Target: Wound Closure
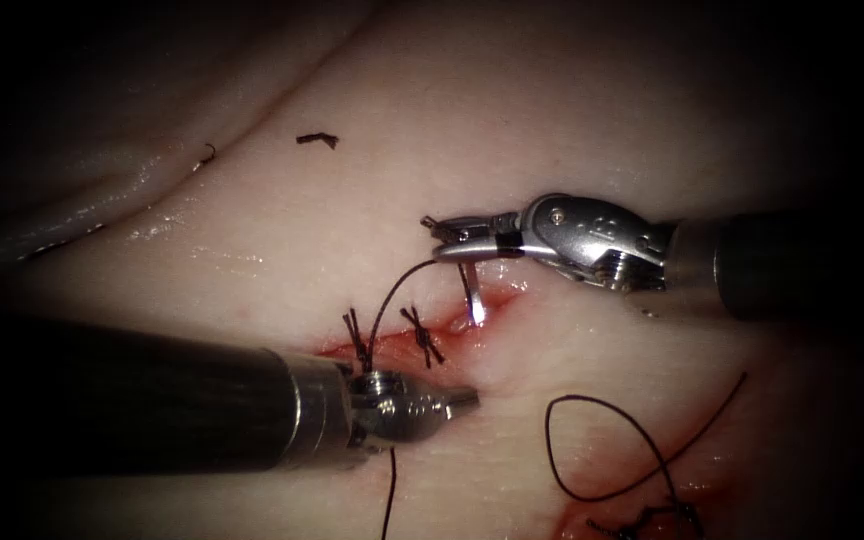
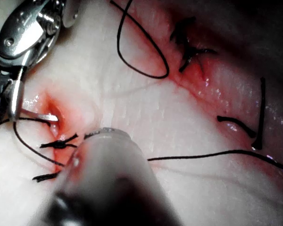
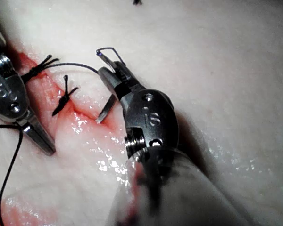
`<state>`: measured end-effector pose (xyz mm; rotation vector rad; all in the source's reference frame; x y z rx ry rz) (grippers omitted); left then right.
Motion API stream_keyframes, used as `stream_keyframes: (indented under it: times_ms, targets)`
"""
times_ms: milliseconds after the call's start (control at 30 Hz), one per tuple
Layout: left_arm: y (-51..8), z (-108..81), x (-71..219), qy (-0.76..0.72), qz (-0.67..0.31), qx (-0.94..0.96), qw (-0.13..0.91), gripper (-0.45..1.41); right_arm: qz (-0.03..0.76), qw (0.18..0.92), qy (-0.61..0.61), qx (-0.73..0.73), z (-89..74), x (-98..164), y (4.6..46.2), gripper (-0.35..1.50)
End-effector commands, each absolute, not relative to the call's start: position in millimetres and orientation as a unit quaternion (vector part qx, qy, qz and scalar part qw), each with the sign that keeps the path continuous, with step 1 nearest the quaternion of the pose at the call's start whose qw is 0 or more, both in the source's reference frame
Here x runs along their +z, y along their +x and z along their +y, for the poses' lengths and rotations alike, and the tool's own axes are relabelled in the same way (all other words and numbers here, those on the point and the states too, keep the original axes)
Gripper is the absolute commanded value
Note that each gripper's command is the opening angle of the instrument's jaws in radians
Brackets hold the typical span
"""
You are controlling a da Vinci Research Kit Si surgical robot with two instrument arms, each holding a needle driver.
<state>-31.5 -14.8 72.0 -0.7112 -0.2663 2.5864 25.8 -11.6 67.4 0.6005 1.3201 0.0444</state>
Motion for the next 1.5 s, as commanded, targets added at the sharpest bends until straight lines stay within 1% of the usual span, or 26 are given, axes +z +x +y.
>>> stream_keyframes:
  times_ms: [33, 267, 367, 500, 1000, 1233, 1500]
  targets:
    - [-32.0, -15.3, 72.5, -0.258, -0.098, 0.935, 0.221, 0.00, 0.605, 0.747, 0.276, 0.016, -12.0, 67.9, 26.6, -0.35]
    - [-32.0, -15.3, 72.7, -0.257, -0.097, 0.936, 0.220, -0.01, 0.592, 0.744, 0.307, 0.038, -12.2, 67.9, 26.7, -0.35]
    - [-32.1, -15.4, 72.9, -0.254, -0.098, 0.936, 0.223, -0.01, 0.569, 0.746, 0.335, 0.089, -12.1, 67.9, 26.8, -0.35]
    - [-32.1, -15.6, 73.2, -0.252, -0.097, 0.937, 0.222, -0.01, 0.562, 0.740, 0.344, 0.138, -11.9, 67.9, 26.8, -0.35]
    - [-32.2, -15.6, 73.3, -0.252, -0.097, 0.937, 0.222, -0.01, 0.529, 0.722, 0.389, 0.218, -12.0, 67.6, 26.7, -0.35]
    - [-31.9, -15.7, 73.8, -0.249, -0.098, 0.938, 0.222, -0.01, 0.505, 0.672, 0.470, 0.268, -12.9, 66.8, 26.3, -0.35]
    - [-31.7, -15.6, 73.8, -0.250, -0.099, 0.938, 0.220, -0.01, 0.487, 0.634, 0.533, 0.278, -15.2, 65.8, 25.4, -0.35]
